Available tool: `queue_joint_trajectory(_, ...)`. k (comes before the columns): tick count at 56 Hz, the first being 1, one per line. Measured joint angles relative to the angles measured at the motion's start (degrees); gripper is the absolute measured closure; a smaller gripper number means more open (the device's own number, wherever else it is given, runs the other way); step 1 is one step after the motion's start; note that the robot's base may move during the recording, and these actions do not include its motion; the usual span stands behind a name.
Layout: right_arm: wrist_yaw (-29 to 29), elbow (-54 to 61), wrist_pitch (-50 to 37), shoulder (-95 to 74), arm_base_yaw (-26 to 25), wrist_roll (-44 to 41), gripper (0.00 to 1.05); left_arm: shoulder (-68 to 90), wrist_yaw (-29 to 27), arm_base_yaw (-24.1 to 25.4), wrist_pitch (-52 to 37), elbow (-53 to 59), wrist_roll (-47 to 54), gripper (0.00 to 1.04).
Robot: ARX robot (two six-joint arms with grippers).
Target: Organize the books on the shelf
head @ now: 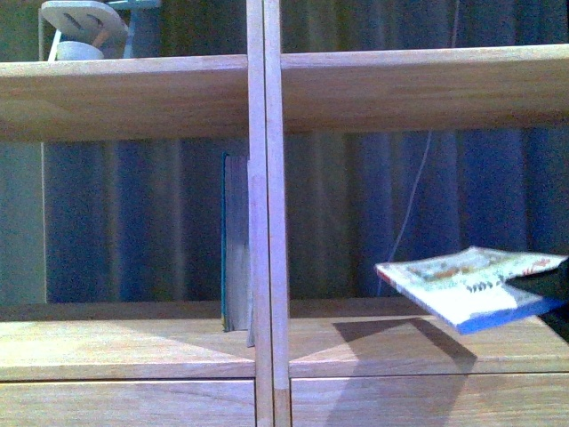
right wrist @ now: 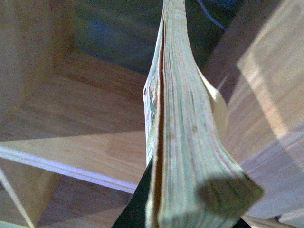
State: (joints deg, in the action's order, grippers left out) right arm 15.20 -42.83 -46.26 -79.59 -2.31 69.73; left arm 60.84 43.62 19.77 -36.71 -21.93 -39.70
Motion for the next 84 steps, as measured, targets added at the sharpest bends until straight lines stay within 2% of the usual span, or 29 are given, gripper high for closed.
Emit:
queue_joint_trajectory(9,3.06,1.22,-2.54,3.23,-0.55,-1.97,0.97,6.08,0.17,-6.71,-1.05,-9.49,-9.27,0.07)
queue_joint_trajectory(13,3.91,2.19,-2.93,4.48,0.07,-2.84,0.97,8.28,-1.14,-9.62,-1.33,-13.68,-12.9,0.07)
queue_joint_trajectory(18,4.98,4.31,-3.58,7.34,3.19,-5.64,0.97,11.91,-5.22,-15.47,1.11,-20.98,-17.09,0.07)
queue_joint_trajectory(24,5.4,5.46,-4.22,9.11,5.77,-6.73,0.97,14.27,-7.87,-19.63,2.32,-24.17,-18.84,0.07)
queue_joint_trajectory(31,5.38,7.04,-5.09,10.91,9.01,-7.13,0.97,18.25,-12.13,-27.17,2.86,-26.71,-20.63,0.07)
queue_joint_trajectory(40,5.16,8.68,-5.2,11.74,11.72,-7.74,0.97,20.92,-14.16,-33.73,1.22,-27.76,-22.51,0.07)
queue_joint_trajectory(52,5.46,9.84,-6.01,12.28,14.34,-7.3,0.97,22.08,-15.63,-39.74,-0.07,-29.46,-22.69,0.07)
queue_joint_trajectory(67,8.57,11.5,-5.95,15.12,18.93,-5.14,0.97,25.31,-17.4,-41.75,0.28,-33.57,-22.67,0.07)
queue_joint_trajectory(70,8.28,11.61,-5.66,15.34,19.63,-4.96,0.97,25.57,-17.99,-41.94,0.87,-34.32,-22.51,0.11)
queue_joint_trajectory(84,6.99,11.63,-5.4,16.09,20.5,-3.93,0.97,26.69,-19.26,-43.65,-0.2,-36.48,-22.34,0.45)
